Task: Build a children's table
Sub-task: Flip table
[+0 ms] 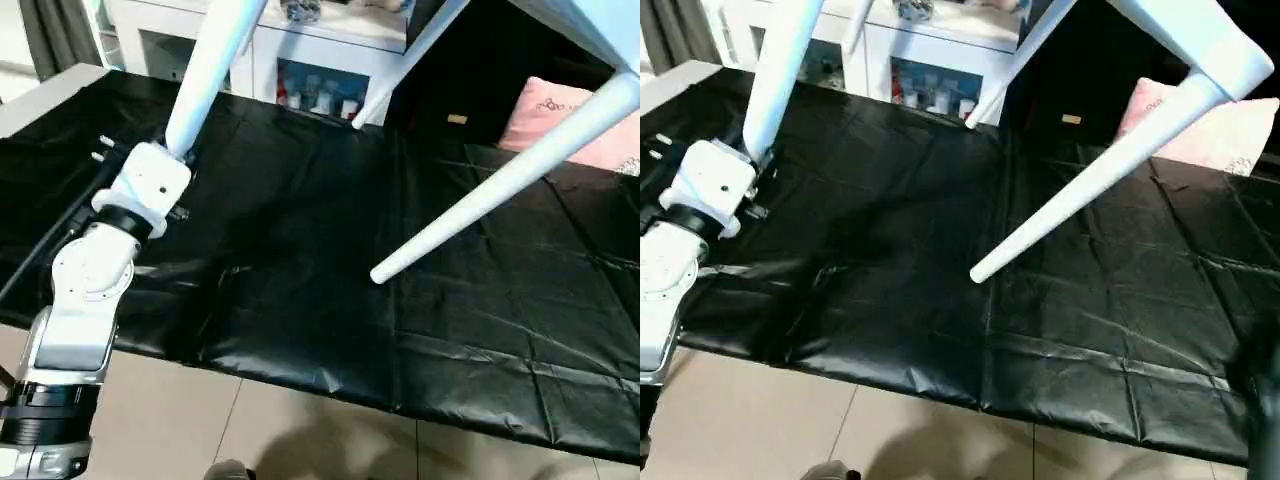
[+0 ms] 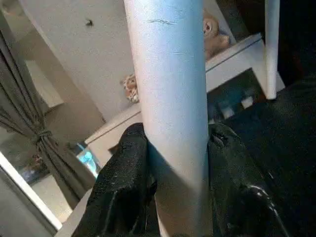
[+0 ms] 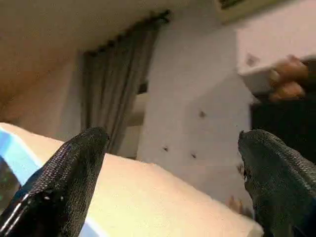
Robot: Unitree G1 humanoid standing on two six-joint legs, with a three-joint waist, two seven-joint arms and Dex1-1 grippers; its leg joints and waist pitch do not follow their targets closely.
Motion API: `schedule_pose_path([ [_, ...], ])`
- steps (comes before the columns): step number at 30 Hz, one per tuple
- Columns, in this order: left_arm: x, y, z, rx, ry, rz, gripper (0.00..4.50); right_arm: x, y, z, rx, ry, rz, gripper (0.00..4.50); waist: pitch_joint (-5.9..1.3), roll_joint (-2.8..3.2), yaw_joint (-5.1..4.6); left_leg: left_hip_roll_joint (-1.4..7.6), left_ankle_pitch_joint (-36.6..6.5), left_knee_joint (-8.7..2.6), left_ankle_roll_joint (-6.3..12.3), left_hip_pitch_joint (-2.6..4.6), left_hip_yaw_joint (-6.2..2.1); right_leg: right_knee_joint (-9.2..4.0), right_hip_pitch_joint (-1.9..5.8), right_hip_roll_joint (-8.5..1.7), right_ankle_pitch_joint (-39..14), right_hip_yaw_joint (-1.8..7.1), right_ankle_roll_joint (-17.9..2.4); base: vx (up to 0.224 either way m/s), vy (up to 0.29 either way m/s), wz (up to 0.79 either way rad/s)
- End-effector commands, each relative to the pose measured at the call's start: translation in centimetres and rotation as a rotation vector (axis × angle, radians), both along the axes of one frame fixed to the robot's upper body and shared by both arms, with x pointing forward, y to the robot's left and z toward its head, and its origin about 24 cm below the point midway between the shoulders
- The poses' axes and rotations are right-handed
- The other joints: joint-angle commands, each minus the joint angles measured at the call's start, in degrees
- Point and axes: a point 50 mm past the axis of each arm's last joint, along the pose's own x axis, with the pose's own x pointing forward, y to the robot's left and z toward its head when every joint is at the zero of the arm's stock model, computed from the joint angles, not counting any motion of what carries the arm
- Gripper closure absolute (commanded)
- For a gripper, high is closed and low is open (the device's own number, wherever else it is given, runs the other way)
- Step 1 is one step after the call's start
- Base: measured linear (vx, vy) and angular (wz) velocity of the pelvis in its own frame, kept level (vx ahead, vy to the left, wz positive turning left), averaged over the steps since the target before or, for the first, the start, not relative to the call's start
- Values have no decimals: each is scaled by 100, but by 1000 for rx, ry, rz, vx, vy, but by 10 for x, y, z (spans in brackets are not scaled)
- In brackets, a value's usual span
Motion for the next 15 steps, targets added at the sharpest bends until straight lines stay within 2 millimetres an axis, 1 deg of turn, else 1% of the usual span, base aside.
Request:
schedule_pose_path([
  [1,0,-2,-23,83,112,-27,305,-8,-4,-12,-8,34,47,0,-315,72,19,311,-1768,-430,104,147,-174,-704,175,-558,-2350,316,-533,0,0,0],
  [2,0,0,-25,87,119,-26,305,-9,-5,-33,-21,107,70,0,-283,69,-11,304,-1971,-438,93,175,-192,-753,163,-565,-2783,270,-450,0,0,0],
  [3,0,0,-26,88,121,-26,305,-9,-5,-40,-21,132,78,0,-293,72,2,293,-2002,-429,97,200,-190,-796,171,-572,-2951,256,-367,0,0,0],
  [4,0,1,-27,88,123,-26,305,-10,-5,-52,-18,174,94,0,-278,93,-15,301,-2143,-435,70,263,-206,-850,140,-586,-3219,213,-311,0,0,0],
  [5,0,3,-29,91,128,-24,305,-13,-2,-78,-1,250,154,0,-296,75,-19,294,-2111,-440,69,223,-223,-871,198,-595,-3274,182,-231,0,0,0],
  [6,0,3,-29,91,129,-24,305,-13,-1,-83,4,264,165,0,-291,101,-5,313,-2138,-452,89,248,-228,-893,184,-612,-3289,178,-208,0,0,0],
  [7,0,4,-31,92,132,-22,305,-13,1,-97,17,307,195,0,-276,106,-51,311,-2298,-459,66,274,-245,-930,169,-610,-3403,129,-191,0,0,0],
  [8,0,5,-31,93,134,-21,305,-14,3,-105,23,337,211,0,-283,115,-60,318,-2369,-460,26,281,-265,-939,186,-623,-3464,102,-166,0,0,0],
  [9,0,5,-31,93,135,-21,305,-13,4,-111,22,357,211,0,-300,98,-73,330,-2343,-482,8,243,-288,-931,237,-640,-3411,76,-124,0,0,0],
  [10,0,7,-32,95,137,-19,305,-11,8,-127,13,415,192,0,-320,92,-70,349,-2231,-515,10,175,-311,-895,285,-657,-3256,86,-113,0,0,0],
  [11,0,7,-32,96,139,-17,305,-9,11,-138,8,450,187,0,-313,113,-69,349,-2301,-506,-22,213,-304,-900,230,-677,-3316,92,-126,0,0,0],
  [12,0,7,-32,96,139,-17,305,-9,11,-138,8,450,187,0,-304,122,-74,338,-2344,-496,-32,240,-297,-921,210,-679,-3392,92,-131,0,0,0],
  [13,0,9,-33,96,140,-15,305,-5,20,-157,4,515,198,0,-296,130,-70,328,-2415,-485,-58,271,-297,-945,200,-682,-3494,88,-129,0,0,0],
  [14,0,9,-33,96,140,-15,305,-5,20,-157,4,515,198,0,-289,134,-73,330,-2498,-485,-81,299,-296,-961,176,-681,-3542,76,-114,0,0,0],
  [15,0,9,-35,97,145,-18,305,1,37,-175,1,564,242,0,-282,137,-88,325,-2554,-488,-83,304,-301,-972,176,-672,-3576,65,-98,0,0,0],
])
